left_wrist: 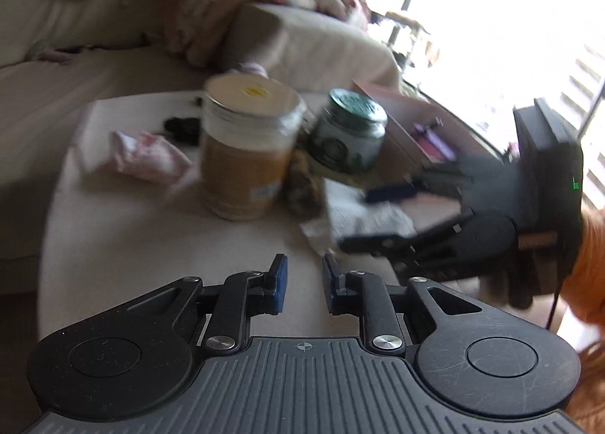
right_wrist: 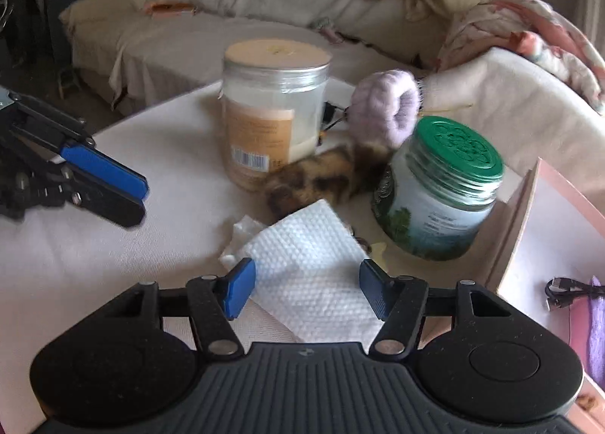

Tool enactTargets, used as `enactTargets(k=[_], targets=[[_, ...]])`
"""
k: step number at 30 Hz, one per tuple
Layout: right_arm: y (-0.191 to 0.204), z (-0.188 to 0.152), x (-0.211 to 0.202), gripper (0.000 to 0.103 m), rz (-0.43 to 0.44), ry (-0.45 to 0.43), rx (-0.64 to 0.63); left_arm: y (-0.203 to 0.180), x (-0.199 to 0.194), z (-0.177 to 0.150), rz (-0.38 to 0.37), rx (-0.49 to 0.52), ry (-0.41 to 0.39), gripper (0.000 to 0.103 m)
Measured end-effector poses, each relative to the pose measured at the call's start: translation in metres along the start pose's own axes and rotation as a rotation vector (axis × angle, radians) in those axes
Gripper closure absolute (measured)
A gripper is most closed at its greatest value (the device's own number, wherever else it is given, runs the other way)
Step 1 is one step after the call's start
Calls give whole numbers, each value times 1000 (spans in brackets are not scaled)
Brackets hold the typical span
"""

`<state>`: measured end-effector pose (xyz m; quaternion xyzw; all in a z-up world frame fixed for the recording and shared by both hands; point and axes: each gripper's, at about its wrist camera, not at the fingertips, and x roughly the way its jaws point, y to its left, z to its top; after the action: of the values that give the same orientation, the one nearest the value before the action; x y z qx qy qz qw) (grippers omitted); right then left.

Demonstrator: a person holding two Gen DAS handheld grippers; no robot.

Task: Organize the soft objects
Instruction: 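Grasp the white tissue with the right tool, then carry the tissue into the pink box and release it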

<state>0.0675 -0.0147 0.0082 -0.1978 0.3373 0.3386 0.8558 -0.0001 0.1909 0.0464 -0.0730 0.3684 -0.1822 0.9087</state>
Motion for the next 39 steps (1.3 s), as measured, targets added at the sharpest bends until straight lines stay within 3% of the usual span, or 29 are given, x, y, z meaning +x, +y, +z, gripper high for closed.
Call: enactTargets(k=[2,5,9,14,21,28,31,37,39], targets=[[-6,-3,-5,73,26,19,58,2,3,5,-16,-30,-19,81],[-11,-13,-22,91,31,35,105,-6,16,13,-44,-23,-24,81],[-20,-31,-55,93,35,24,211,-33,37,25,-33,55,-21,81],[-36,-57,-82,93,-24,40,287,-71,75,46,36,183,-31,81],[-48,-87,-104,93,-43,14,339,-84,131,66,159,248,92,78],[-52,-104,-114,93,-26,-36,388,-76,137,63,66,200,168,69],[-51,-107,-120,93,-15,-55,399,-84,132,55,39,230,176,68],[-41,-109,-135,93,-40,-88,399,-92,141,52,81,181,113,69],[-35,-111,-147,93,-64,-101,390,-99,138,46,103,217,91,78]])
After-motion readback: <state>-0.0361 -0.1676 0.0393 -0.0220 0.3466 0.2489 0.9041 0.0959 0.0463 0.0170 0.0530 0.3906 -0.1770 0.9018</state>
